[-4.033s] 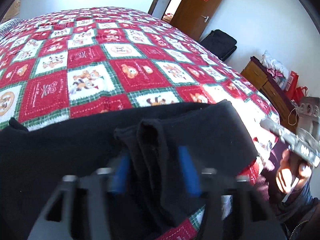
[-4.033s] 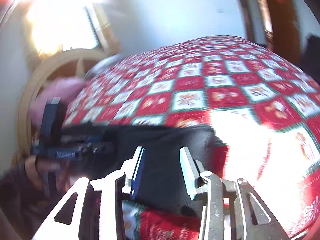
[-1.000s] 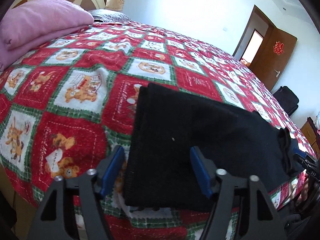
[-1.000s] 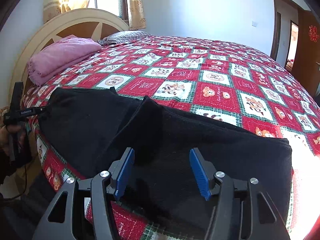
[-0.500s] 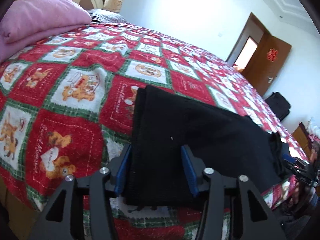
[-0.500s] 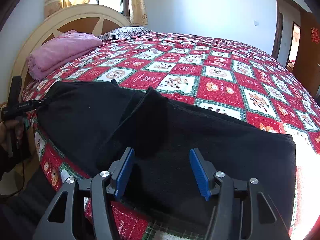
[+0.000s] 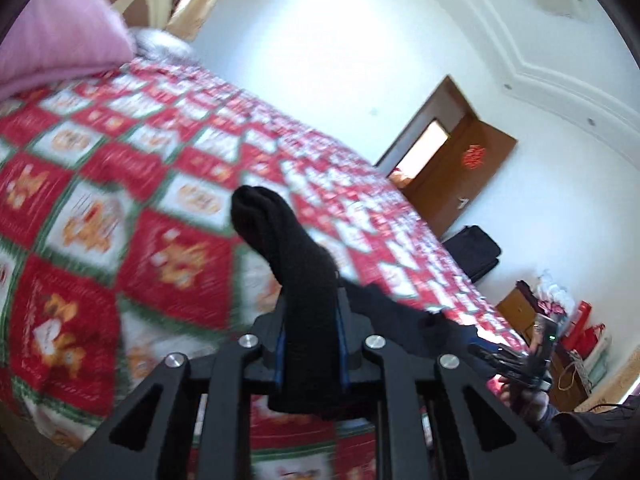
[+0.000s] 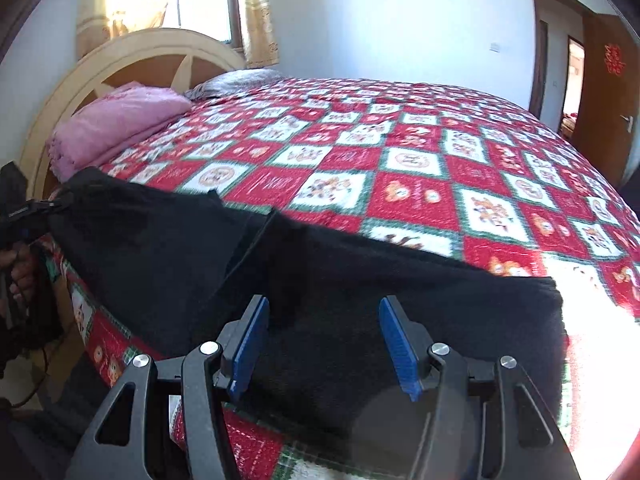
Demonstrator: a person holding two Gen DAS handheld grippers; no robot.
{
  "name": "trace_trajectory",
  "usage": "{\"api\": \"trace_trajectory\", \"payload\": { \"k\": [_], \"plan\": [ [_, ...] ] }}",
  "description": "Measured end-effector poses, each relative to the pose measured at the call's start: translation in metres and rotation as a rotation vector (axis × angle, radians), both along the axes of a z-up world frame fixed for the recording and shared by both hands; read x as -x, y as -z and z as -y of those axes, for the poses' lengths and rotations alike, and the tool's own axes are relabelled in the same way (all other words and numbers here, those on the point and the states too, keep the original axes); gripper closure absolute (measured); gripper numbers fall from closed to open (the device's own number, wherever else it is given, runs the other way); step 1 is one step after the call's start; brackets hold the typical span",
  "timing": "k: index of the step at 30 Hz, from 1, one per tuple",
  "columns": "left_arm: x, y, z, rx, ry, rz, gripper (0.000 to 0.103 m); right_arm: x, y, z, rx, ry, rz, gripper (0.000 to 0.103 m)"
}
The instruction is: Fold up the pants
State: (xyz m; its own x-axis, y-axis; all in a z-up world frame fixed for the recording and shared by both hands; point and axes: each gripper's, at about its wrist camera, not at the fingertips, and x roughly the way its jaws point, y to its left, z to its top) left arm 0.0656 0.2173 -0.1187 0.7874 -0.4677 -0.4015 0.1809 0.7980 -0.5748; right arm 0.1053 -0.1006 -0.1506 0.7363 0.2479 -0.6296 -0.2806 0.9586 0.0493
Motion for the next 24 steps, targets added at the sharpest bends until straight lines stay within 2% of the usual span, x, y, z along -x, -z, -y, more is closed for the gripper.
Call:
{"api": "trace_trajectory", "payload": {
  "k": [6, 13, 18, 24],
  "plan": [
    [0.001, -0.042, 0.036, 0.003, 0.061, 0.088, 0.084, 0.001, -0.019, 0.037, -0.053, 0.089, 0.002, 0.044],
    [-0.012, -0.083, 0.092, -0.007, 0.188, 0.183, 0.084, 0.009, -0.027, 0.090, -0.091, 0.199, -0.004, 0.044],
    [-0.026, -0.101, 0.139, -0.003, 0.297, 0.197, 0.084, 0.016, -0.027, 0.124, -0.114, 0.263, -0.006, 0.044],
    [-0.038, -0.111, 0.201, -0.011, 0.431, 0.177, 0.084, 0.020, -0.023, 0.161, -0.168, 0.338, -0.023, 0.044]
  ]
}}
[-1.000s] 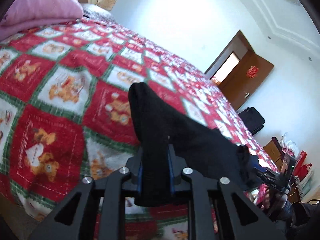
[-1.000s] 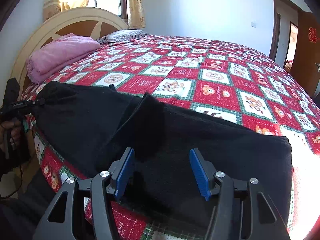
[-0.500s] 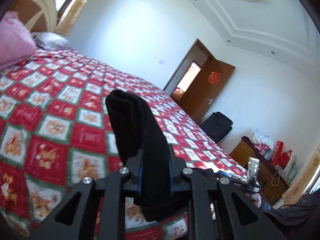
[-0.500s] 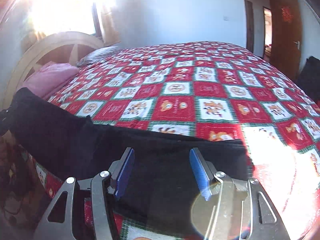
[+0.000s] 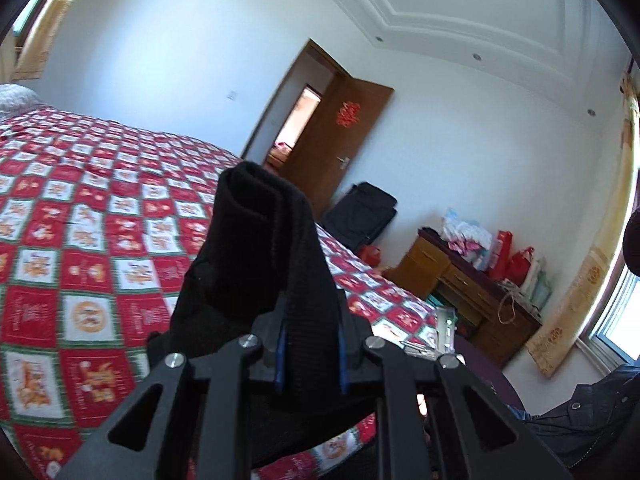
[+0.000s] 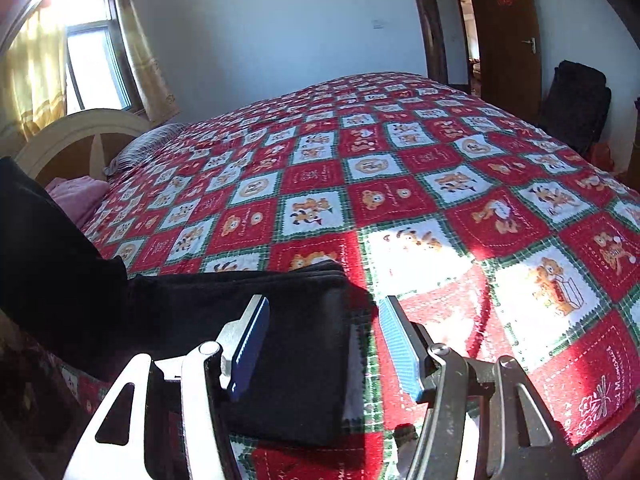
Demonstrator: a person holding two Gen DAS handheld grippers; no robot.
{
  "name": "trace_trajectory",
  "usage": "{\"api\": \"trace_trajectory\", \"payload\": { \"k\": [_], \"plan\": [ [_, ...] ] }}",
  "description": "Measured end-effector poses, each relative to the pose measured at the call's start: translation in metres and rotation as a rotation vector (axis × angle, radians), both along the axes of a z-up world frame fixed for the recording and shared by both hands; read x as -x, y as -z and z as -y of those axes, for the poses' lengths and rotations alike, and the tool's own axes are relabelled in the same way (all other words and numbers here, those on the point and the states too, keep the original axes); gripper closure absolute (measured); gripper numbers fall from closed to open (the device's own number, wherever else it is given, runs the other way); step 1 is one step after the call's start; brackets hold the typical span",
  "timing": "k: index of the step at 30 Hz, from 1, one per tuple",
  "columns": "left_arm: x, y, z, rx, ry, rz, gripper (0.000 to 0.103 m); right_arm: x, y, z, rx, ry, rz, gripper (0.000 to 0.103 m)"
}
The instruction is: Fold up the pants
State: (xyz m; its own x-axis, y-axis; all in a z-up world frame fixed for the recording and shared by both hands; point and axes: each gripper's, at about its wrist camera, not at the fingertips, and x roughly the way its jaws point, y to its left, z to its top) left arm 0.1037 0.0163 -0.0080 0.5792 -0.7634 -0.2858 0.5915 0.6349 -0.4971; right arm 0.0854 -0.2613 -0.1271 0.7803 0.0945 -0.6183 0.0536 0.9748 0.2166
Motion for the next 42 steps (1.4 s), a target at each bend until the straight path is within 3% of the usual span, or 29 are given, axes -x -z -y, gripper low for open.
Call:
{"api": "trace_trajectory", "payload": {
  "k": [8, 14, 21, 26, 34, 38, 42],
  "plan": [
    [-0.015, 0.007, 0.086, -0.095, 0.152, -0.052, 0.084, 0.004, 0.003, 0.028, -0.021, 0.052, 0.003, 0.044],
    [-0.028, 0.043, 0.148, -0.241, 0.221, -0.112, 0.084, 0.001, 0.016, 0.037, -0.045, 0.059, -0.017, 0.044],
    [-0.031, 0.087, 0.198, -0.400, 0.260, -0.172, 0.084, -0.005, 0.029, 0.050, -0.107, 0.095, -0.042, 0.044],
    [-0.030, 0.094, 0.216, -0.453, 0.257, -0.147, 0.076, -0.006, 0.032, 0.054, -0.118, 0.111, -0.038, 0.044],
    [-0.008, 0.064, 0.195, -0.403, 0.205, -0.017, 0.039, 0.001, 0.029, 0.055, -0.116, 0.109, -0.010, 0.044],
    [-0.011, 0.070, 0.154, -0.416, 0.077, -0.026, 0.031, 0.011, 0.012, 0.046, -0.154, 0.055, 0.045, 0.044],
    [-0.019, 0.094, 0.106, -0.447, -0.088, -0.057, 0.023, 0.016, -0.005, 0.007, -0.133, -0.085, 0.058, 0.044]
  ]
}}
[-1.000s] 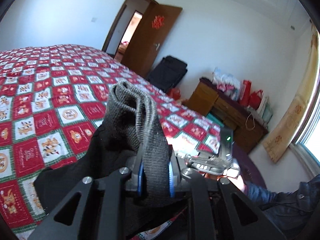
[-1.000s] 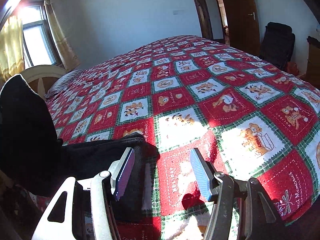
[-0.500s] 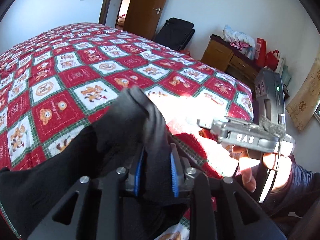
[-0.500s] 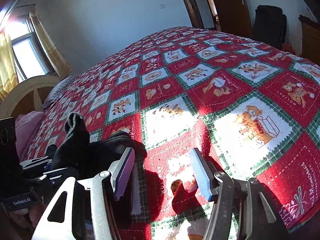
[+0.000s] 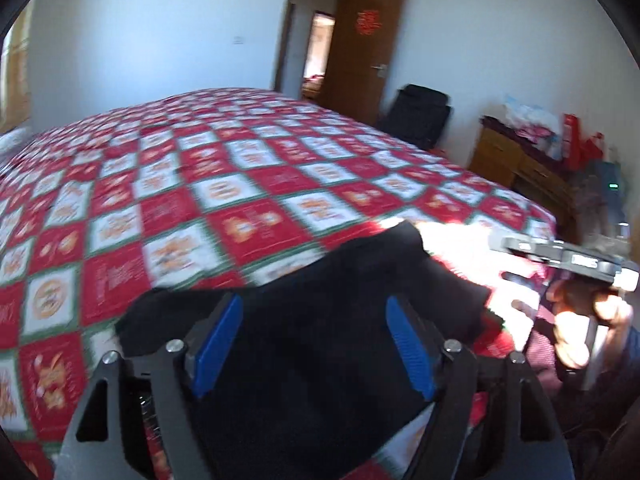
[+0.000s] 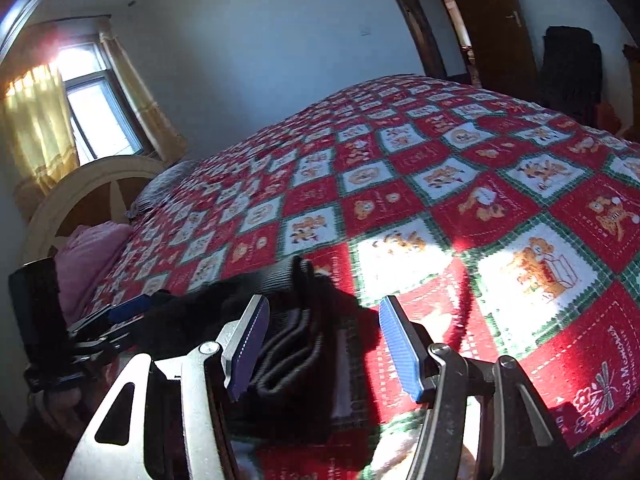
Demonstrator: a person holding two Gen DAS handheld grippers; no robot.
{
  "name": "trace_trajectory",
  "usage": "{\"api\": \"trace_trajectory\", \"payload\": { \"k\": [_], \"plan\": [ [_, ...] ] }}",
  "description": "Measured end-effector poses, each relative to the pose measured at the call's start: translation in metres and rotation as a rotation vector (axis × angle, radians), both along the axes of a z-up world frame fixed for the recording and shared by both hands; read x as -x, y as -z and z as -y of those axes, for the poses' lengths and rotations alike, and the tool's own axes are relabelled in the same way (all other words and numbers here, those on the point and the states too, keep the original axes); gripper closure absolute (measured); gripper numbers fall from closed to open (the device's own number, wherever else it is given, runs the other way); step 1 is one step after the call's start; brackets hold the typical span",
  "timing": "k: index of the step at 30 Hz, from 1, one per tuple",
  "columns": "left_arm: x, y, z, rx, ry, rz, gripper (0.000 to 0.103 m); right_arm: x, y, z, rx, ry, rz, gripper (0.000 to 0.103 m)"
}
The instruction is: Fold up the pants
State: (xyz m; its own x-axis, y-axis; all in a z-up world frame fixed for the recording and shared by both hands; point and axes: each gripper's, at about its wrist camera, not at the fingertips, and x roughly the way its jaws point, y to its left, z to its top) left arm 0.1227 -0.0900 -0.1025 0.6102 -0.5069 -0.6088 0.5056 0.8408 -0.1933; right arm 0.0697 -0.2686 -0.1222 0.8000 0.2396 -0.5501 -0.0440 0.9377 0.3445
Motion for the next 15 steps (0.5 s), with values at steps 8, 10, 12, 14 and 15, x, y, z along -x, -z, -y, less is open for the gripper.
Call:
{"api": "trace_trajectory", "payload": {
  "k": [8, 10, 12, 14, 15],
  "plan": [
    [-0.013, 0.041, -0.034, -0.020, -0.168, -0.046, 0.009, -0.003, 0.035, -0.033, 0.137, -0.026, -0.168, 0.085],
    [-0.016, 0.050, -0.035, -0.018, -0.181, -0.063, 0.004, -0.003, 0.046, -0.021, 0.124, -0.014, -0.209, 0.086],
    [-0.019, 0.061, -0.038, -0.001, -0.186, -0.107, 0.004, -0.004, 0.052, -0.014, 0.113, -0.015, -0.225, 0.085],
    [-0.017, 0.063, -0.038, -0.004, -0.184, -0.092, 0.003, -0.005, 0.054, -0.011, 0.107, -0.015, -0.229, 0.085],
    [-0.016, 0.063, -0.035, -0.022, -0.180, -0.087, 0.003, -0.005, 0.053, -0.010, 0.109, -0.016, -0.229, 0.085]
  ]
}}
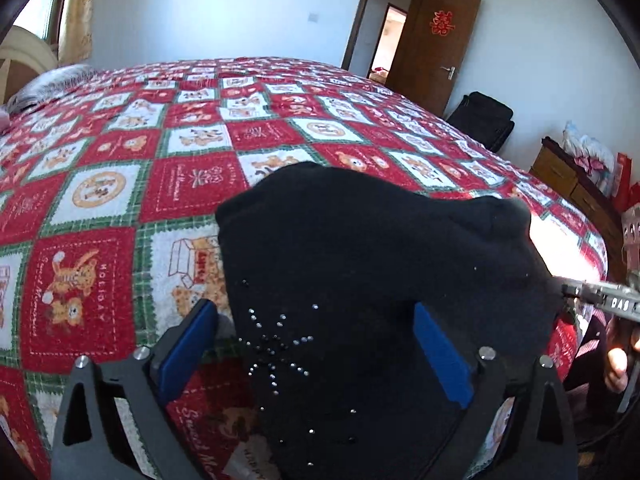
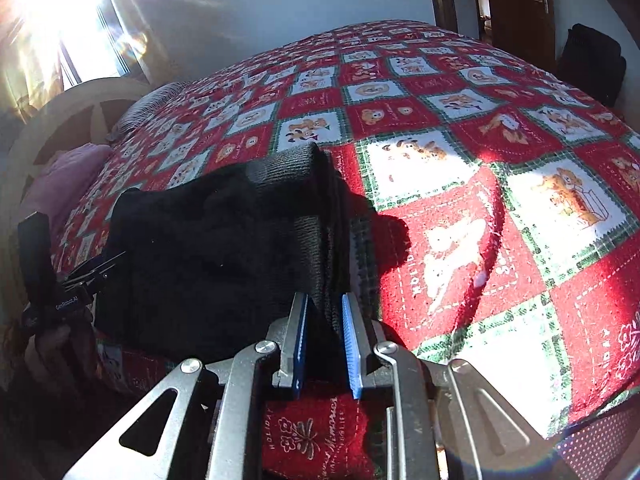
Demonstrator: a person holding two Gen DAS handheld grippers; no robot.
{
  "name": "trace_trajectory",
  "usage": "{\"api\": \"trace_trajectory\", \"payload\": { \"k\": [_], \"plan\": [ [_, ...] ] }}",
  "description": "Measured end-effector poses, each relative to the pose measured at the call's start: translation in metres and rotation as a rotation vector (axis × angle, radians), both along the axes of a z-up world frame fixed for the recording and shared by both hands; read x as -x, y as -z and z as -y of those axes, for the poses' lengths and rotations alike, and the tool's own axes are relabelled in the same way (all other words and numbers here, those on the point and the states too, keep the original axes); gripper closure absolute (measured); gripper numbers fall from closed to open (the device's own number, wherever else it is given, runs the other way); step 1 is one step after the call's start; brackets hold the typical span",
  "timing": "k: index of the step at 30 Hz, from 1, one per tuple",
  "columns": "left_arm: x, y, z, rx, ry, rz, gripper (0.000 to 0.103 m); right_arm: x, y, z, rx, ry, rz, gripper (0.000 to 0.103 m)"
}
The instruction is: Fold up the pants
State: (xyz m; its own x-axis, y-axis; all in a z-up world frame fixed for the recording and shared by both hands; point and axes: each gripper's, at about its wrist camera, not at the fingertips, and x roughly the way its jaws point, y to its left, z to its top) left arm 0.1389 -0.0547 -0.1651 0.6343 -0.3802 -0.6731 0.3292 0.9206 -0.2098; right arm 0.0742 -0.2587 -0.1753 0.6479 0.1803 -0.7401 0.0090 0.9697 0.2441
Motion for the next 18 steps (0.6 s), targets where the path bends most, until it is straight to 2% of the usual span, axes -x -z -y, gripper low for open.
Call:
{"api": "trace_trajectory", "payload": {
  "k": [1, 3, 6, 8, 10, 13, 16, 18],
  "plan": [
    [0.001, -0.001, 0.000, -0.004, 0.002, 0.000, 0.003, 0.001, -0.002, 0.000, 0.001, -0.006, 0.000, 0.085],
    [0.002, -0.004, -0.003, 0.007, -0.006, -0.008, 0.003, 0.003, -0.010, 0.001, -0.003, 0.003, 0.016, 0.077],
    [0.004, -0.016, -0.011, 0.023, -0.024, 0.027, 0.003, 0.010, -0.039, -0.002, 0.042, 0.033, 0.124, 0.071],
    [0.000, -0.027, -0.017, 0.027, -0.048, 0.063, 0.002, 0.007, -0.058, -0.010, 0.042, 0.003, 0.192, 0.070],
    [-0.009, -0.034, -0.016, 0.022, -0.048, 0.075, 0.001, -0.004, -0.067, -0.022, 0.019, -0.049, 0.205, 0.065],
    [-0.023, -0.033, -0.011, -0.020, -0.053, 0.082, 0.001, -0.030, -0.065, -0.039, -0.041, -0.120, 0.202, 0.065],
    [-0.042, -0.016, -0.004, -0.097, -0.054, 0.008, 0.000, -0.062, -0.040, -0.041, -0.038, -0.071, 0.109, 0.064],
    [-0.048, -0.009, -0.009, -0.060, -0.046, -0.022, 0.000, -0.077, -0.020, -0.030, -0.050, -0.029, 0.047, 0.064]
  ]
}}
